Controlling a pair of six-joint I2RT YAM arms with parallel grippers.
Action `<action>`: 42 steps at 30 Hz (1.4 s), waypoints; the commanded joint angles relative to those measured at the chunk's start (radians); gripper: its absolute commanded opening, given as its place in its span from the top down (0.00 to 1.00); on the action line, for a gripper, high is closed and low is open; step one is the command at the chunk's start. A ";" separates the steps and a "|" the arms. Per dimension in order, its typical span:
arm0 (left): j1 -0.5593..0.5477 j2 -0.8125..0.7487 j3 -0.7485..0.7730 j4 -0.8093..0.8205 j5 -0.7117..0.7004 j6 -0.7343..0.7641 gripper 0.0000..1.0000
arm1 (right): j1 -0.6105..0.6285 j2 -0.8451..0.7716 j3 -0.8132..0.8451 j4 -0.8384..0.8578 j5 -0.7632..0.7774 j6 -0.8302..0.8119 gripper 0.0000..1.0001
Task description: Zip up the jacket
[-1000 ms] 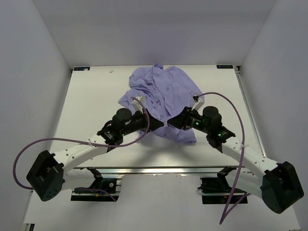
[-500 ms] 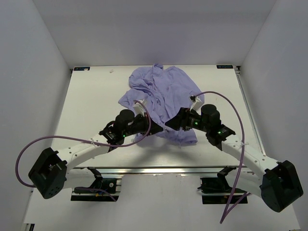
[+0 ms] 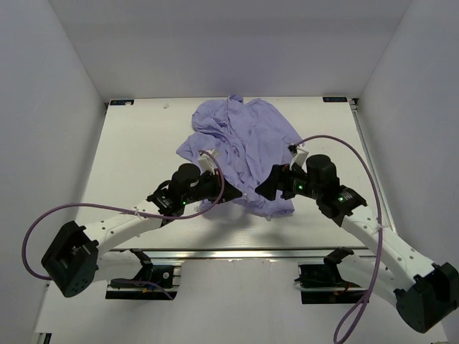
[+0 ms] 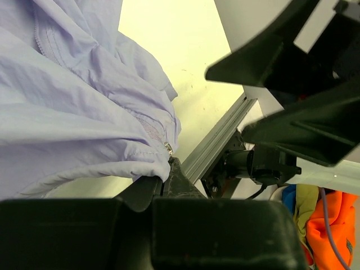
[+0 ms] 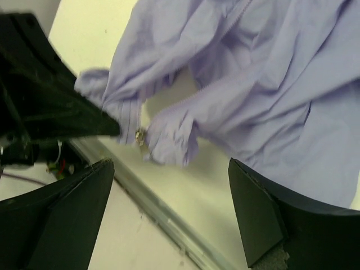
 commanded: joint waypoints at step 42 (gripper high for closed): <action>-0.013 -0.069 -0.082 0.046 -0.033 -0.064 1.00 | 0.629 0.198 -0.205 0.413 0.772 0.292 0.53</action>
